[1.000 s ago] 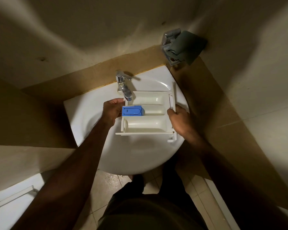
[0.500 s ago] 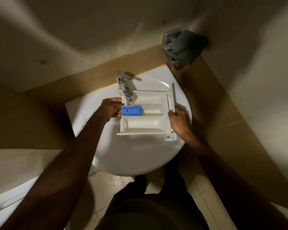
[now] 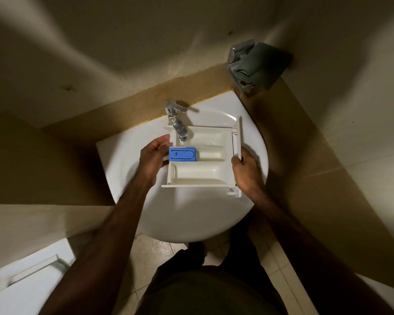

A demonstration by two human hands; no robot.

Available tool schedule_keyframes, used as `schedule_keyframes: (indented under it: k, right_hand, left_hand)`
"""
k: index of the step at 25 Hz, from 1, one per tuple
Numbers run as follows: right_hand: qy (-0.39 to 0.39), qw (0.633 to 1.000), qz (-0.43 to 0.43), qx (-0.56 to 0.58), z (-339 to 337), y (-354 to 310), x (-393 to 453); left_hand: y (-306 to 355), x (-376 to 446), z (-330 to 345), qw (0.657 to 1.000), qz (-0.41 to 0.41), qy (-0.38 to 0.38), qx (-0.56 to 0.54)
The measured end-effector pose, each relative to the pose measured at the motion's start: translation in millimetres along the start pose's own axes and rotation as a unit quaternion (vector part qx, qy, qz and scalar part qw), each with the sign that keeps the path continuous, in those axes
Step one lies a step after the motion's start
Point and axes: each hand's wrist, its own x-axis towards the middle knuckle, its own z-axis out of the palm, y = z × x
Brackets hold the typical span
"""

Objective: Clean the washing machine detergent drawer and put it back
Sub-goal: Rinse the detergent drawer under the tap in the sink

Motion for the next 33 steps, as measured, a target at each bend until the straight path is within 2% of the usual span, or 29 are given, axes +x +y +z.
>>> schedule_keyframes:
  k: [3,6,8,10,12,16,20,26,30,33]
  right_hand:
    - [-0.004,1.0,-0.012,0.008,3.1,2.2,-3.0]
    - [0.009,1.0,-0.006,0.02,3.4,2.9,-5.1]
    - [0.014,1.0,-0.004,0.024,5.4,3.7,-6.2]
    - [0.011,1.0,0.002,0.027,6.5,4.1,-8.4]
    - [-0.002,0.999,0.017,0.043,4.0,5.4,-7.8]
    - [-0.082,0.979,0.107,0.15,-13.5,2.4,-2.8]
    - [-0.057,0.973,0.123,0.188,-28.1,-8.9,6.5]
    - [-0.138,0.969,0.185,0.088,-35.7,3.1,-6.4]
    - [-0.108,0.971,0.172,0.123,-24.7,16.6,-15.7]
    - [-0.082,0.969,0.173,0.155,-17.3,22.8,-17.0]
  left_hand:
    - [-18.0,-10.8,3.6,0.991,0.075,0.058,0.092]
    - [-24.7,-21.5,0.9,0.972,0.079,0.101,0.196]
    - [-27.6,-26.9,1.1,0.974,0.031,0.068,0.214]
    - [-27.5,-32.1,3.6,0.986,-0.003,0.015,0.167]
    - [-21.9,-34.1,3.1,0.988,0.014,0.002,0.155]
    - [-5.3,-34.1,-10.7,0.979,0.001,-0.013,0.204]
    - [15.3,-23.6,-28.6,0.957,-0.023,-0.088,0.277]
    - [59.1,-9.0,-14.0,0.903,0.008,-0.166,0.395]
    - [62.1,1.9,-6.7,0.914,0.046,-0.114,0.388]
    - [52.3,-8.5,-0.1,0.922,0.102,0.009,0.374]
